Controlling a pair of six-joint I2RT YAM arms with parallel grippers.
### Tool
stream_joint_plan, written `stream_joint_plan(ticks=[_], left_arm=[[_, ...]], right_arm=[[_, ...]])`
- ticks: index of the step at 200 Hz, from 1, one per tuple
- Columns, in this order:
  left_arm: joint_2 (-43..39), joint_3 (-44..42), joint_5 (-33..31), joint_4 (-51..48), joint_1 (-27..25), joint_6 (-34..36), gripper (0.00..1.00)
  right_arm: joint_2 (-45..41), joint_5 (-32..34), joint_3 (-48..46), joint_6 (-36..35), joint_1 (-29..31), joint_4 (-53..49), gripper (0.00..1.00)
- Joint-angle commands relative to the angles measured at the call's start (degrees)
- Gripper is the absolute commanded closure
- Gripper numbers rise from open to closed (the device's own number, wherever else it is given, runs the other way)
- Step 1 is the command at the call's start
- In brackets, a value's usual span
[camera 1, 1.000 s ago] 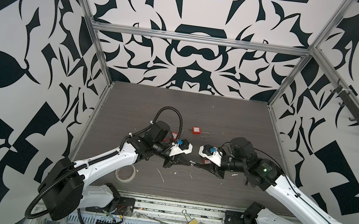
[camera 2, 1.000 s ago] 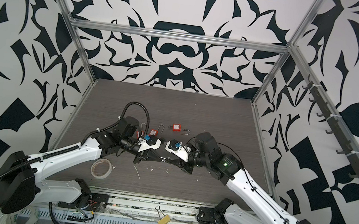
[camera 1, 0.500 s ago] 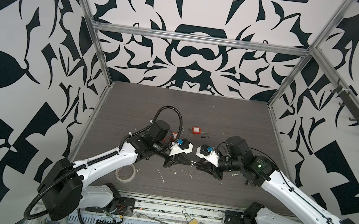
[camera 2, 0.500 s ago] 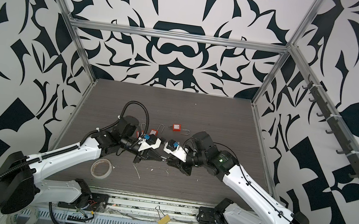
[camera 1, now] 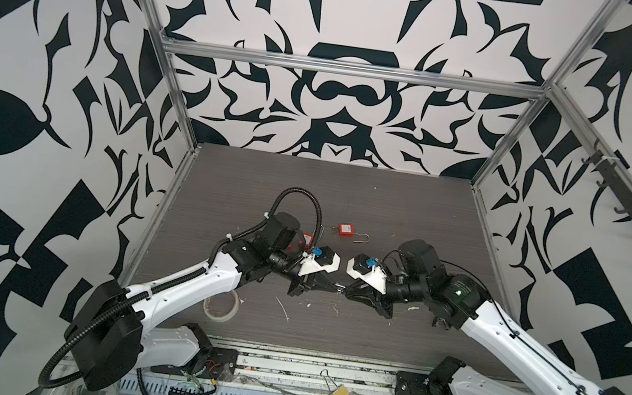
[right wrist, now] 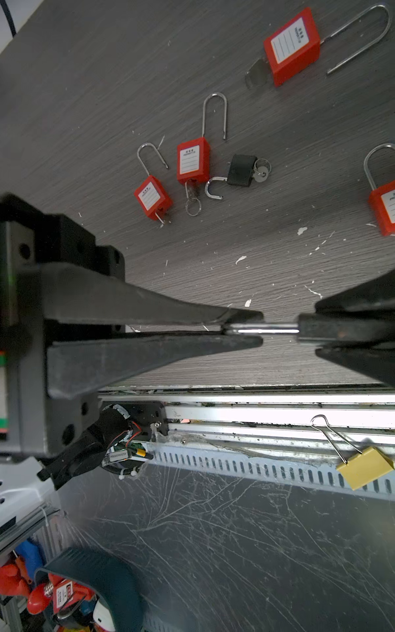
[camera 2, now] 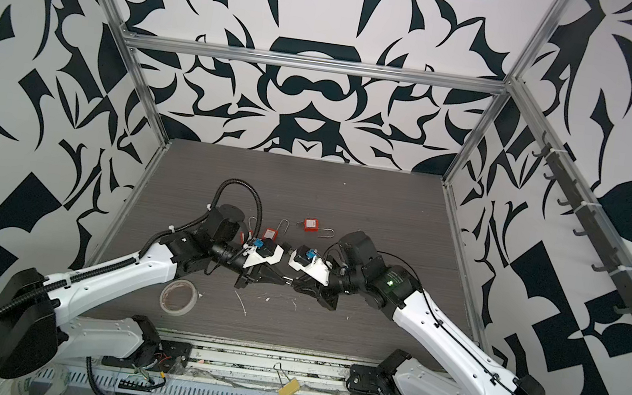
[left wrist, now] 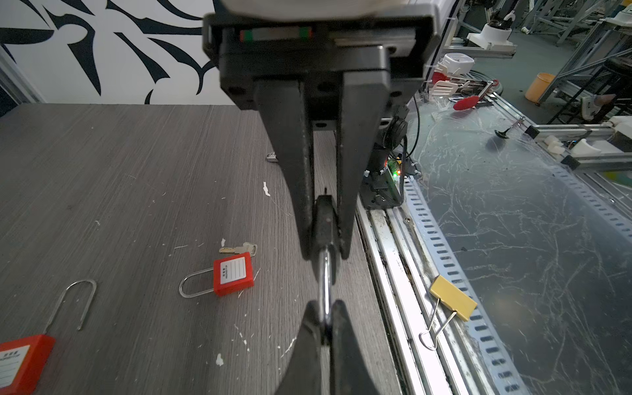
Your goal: Lock with the key
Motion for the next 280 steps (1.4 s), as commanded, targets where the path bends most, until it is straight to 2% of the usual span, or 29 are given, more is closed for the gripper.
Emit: stream_joint_plan(ticks=[1,34,59,93,135,163,169,184,200,235,256,280], left_arm=[[1.7,2.3,2.2,3.1,-2.9,-0.1,1.0],[4.0,0.9,2.4,7.2,-3.9,-2.9,1.0],[4.7,-0.5,2.0,13.0,-4.4,-5.7,1.0],[6.0,0.2,-0.1,14.0,-7.1,-3.7,1.0],[7.1,-0.9,0.0,18.5,-8.1,-6.8,1.0],[4.6,-0.1,-2.0,11.6,-6.1,-3.7,1.0],[4.0,0.4,-1.8,9.2,-5.0,-2.6,1.0],[2.6,1.5,-0.8,4.2,-2.1,-0.5,1.0],[0.8,3.2,0.2,-2.0,0.9,2.6,1.0],[1.1,8.3,-0.2,-15.7,2.7,11.0,1.0],[1.6,9.4,0.1,-17.3,2.7,11.7,1.0],[1.7,10.0,0.1,-17.1,2.6,11.5,1.0]], right_arm=[[1.8,-2.3,4.1,-0.7,0.1,8.5,1.0],[2.4,-0.2,3.4,-2.2,0.1,15.0,1.0],[4.3,-4.5,3.0,2.5,0.2,21.5,1.0],[7.5,-8.0,4.3,4.8,0.1,23.7,1.0],[9.0,-4.7,3.9,5.8,0.1,30.5,1.0],[7.8,-1.5,5.3,1.2,0.1,19.8,1.0],[6.9,0.2,5.2,0.5,0.0,17.3,0.94],[3.7,3.7,4.0,-0.4,0.1,12.0,0.72],[-1.1,6.8,2.0,-0.1,0.1,7.8,0.62],[-10.6,11.8,0.1,1.6,0.1,-1.6,0.59],[-13.2,12.4,0.8,2.2,0.1,-4.8,0.59],[-11.7,11.6,2.2,1.4,0.1,-7.5,0.64]])
